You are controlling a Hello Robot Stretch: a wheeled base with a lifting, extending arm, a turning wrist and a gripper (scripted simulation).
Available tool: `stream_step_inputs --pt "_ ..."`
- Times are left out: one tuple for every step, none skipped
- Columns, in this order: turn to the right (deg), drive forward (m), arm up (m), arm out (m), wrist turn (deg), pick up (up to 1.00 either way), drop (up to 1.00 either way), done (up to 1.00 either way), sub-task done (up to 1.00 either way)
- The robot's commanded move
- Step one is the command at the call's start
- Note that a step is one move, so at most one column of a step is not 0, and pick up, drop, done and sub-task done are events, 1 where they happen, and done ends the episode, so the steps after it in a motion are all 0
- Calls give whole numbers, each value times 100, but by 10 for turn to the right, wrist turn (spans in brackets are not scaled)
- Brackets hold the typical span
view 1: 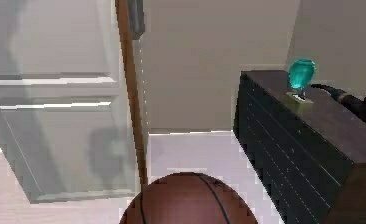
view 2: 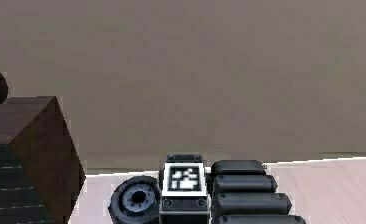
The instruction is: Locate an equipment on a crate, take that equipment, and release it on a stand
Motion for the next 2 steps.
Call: stream_step_inputs --pt "390 0 0 0 0 0 0 0 0" --pt "0 10 0 0 0 0 0 0 0"
